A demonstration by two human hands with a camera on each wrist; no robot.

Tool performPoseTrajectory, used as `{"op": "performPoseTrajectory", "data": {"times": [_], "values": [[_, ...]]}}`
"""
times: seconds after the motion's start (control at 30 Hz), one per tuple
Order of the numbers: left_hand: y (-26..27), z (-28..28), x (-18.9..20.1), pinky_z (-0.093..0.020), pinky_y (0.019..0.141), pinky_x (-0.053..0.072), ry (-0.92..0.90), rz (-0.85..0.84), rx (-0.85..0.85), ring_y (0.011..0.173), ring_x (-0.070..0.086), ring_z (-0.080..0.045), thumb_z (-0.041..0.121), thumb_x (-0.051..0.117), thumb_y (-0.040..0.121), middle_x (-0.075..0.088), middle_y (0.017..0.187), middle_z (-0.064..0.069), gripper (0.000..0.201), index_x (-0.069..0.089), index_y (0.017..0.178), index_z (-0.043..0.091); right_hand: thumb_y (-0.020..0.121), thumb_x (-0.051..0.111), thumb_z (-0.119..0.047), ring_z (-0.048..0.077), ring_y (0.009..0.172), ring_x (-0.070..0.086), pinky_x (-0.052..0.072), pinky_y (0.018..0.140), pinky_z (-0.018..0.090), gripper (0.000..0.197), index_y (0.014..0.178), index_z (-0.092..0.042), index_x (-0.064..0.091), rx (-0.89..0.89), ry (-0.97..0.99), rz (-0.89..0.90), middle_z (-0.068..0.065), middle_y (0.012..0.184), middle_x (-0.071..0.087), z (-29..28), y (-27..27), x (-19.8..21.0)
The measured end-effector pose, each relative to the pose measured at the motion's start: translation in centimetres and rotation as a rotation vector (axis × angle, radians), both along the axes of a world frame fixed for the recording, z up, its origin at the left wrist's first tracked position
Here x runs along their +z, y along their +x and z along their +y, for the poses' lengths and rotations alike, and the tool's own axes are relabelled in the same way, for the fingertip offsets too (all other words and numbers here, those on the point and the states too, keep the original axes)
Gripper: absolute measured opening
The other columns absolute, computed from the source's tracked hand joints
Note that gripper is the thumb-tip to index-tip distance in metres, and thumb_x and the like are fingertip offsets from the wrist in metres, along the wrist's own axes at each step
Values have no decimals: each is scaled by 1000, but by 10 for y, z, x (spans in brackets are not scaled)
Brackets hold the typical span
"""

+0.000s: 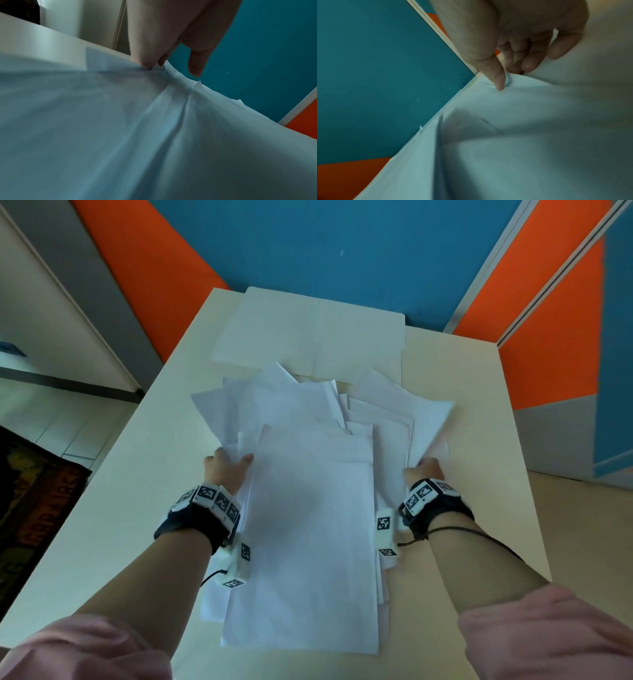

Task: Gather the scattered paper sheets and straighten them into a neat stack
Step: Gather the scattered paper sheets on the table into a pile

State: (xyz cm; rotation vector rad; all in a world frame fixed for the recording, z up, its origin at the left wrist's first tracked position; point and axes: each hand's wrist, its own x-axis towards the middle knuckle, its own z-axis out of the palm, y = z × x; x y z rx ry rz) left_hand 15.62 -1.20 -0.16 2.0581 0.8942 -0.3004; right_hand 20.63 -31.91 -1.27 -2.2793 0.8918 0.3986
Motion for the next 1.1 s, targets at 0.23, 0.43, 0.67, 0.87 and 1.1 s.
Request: {"op": "performPoseTrajectory", "data": {"times": [0.23, 0.43, 0.67, 0.87, 1.1], "values": [[-1, 13, 1, -33, 83, 41, -145, -41, 20, 115, 55, -34, 11, 77, 72, 55, 130, -16, 72, 39, 133, 5, 89, 52, -18, 24, 73, 55, 36, 53, 22, 16, 77, -8, 55, 155, 181, -54, 5, 73, 53, 13, -1, 11], [0, 16, -4, -50, 95, 49, -353, -65, 107, 111, 59, -35, 11, 84, 64, 58, 125, -16, 77, 42, 128, 7, 94, 45, -39, 29, 126, 48, 36, 101, 30, 52, 133, -4, 46, 195, 313, -23, 14, 138, 51, 36, -9, 13], [-2, 27, -11, -50, 94, 49, -383, -73, 124, 110, 61, -38, 13, 76, 74, 60, 122, -17, 72, 37, 135, 10, 96, 30, -48, 29, 136, 36, 28, 110, 35, 63, 142, -5, 33, 174, 344, 37, 13, 149, 37, 33, -6, 19], [-4, 23, -14, -51, 93, 50, -331, -100, 130, 108, 61, -38, 15, 74, 76, 59, 123, -19, 62, 42, 129, 7, 98, 32, -13, 26, 125, 48, 33, 94, 22, 39, 133, -5, 46, 191, 311, -183, 10, 136, 52, 46, 0, 6], [-5, 22, -20, -43, 86, 52, -320, -148, 129, 93, 60, -30, 18, 76, 75, 60, 112, -14, 61, 44, 125, 9, 96, 38, -18, 32, 111, 55, 42, 90, 33, 31, 116, -6, 59, 223, 34, -129, 16, 120, 59, 27, 19, 11]]}}
